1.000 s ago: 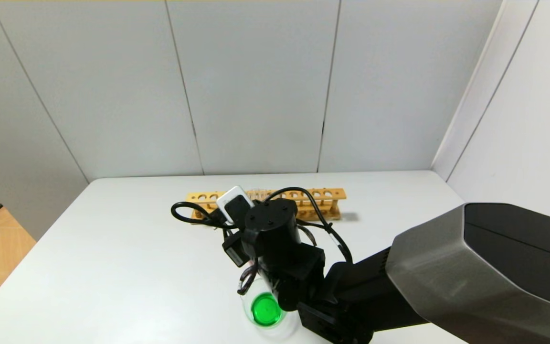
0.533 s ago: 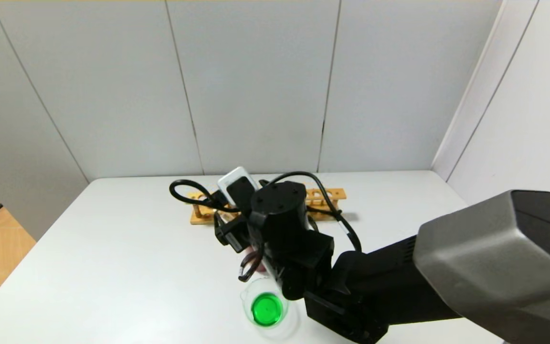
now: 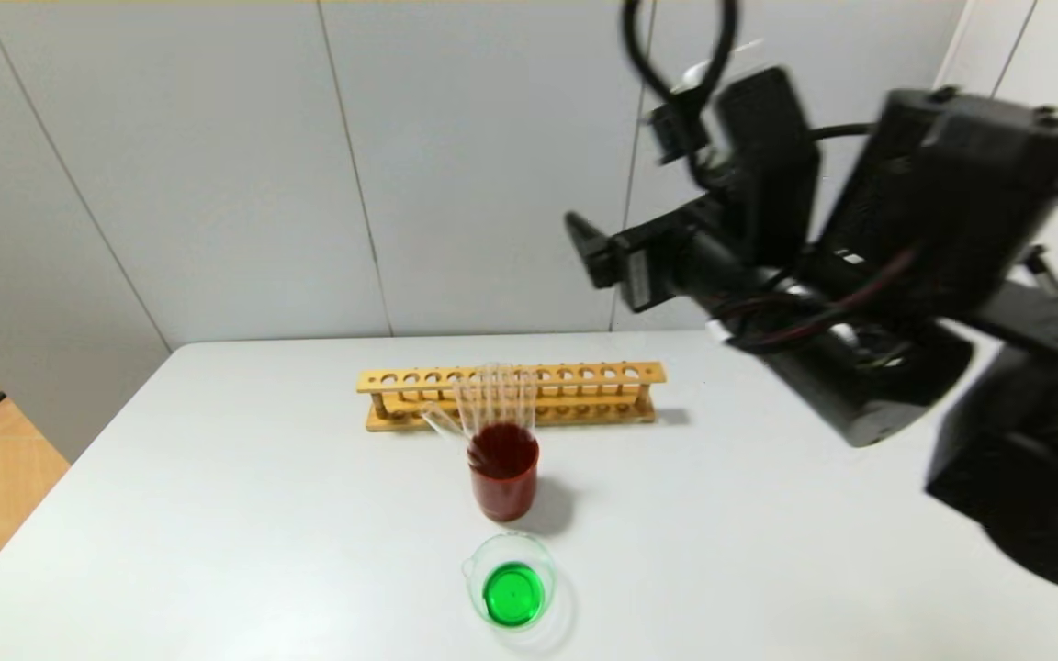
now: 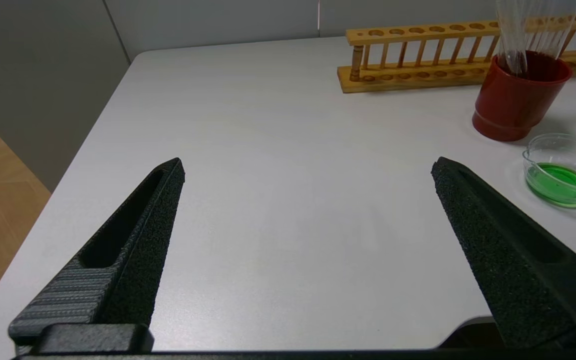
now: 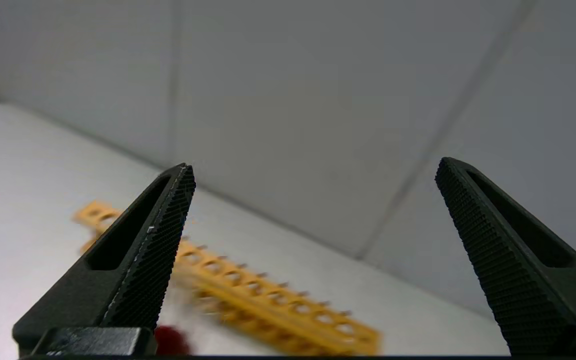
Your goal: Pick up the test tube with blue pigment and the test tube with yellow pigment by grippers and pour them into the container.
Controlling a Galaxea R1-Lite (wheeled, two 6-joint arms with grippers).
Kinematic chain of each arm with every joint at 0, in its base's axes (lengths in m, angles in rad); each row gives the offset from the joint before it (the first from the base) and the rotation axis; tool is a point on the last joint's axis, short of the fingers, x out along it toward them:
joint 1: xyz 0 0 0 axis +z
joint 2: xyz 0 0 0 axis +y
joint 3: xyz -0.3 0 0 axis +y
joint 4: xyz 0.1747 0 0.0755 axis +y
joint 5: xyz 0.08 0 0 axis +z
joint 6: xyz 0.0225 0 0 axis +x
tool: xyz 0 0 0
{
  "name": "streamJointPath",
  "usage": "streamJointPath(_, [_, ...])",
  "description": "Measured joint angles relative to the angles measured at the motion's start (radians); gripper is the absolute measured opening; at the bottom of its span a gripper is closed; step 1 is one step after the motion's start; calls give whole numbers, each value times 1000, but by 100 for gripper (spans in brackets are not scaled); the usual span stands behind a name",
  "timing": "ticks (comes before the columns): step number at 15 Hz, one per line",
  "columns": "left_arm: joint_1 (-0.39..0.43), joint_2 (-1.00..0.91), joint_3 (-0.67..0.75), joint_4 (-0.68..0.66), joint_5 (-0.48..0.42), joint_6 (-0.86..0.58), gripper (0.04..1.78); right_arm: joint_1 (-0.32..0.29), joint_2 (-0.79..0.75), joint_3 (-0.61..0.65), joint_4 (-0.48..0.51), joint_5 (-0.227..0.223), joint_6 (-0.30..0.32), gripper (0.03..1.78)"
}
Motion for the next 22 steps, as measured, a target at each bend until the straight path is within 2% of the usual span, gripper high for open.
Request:
streamJointPath(2, [0,0,0,0,0,0,175,-108,-164,77,14,0,-36,175])
streamJointPath(4, [0,0,0,0,0,0,175,-266,-331,133,68,2,-56,175])
streamJointPath(6, [0,0,0,0,0,0,175,-427,-517,166,179,4,-58,175])
streamJointPath(8, [0,0,0,0,0,0,175,-532,-690,183,325,2,-53,175])
streamJointPath(11, [0,0,0,0,0,0,175,-619,-937,193,581,-3,-49,175])
streamJointPath(13, [0,0,0,0,0,0,175,-660,-1089,209,704,-8,-47,175])
streamJointPath(15, [0,0,0,0,0,0,175,-695,-1221,234,764,-29,-46,175])
streamJointPath(18, [0,0,0,0,0,0,175,-756,-1407,343,776,-36,-16,175])
streamJointPath(20, [0,0,0,0,0,0,175,-781,-1512,459,769,-1,68,175])
streamJointPath(22, [0,0,0,0,0,0,175,-795,-1617,597,753,110,190,175])
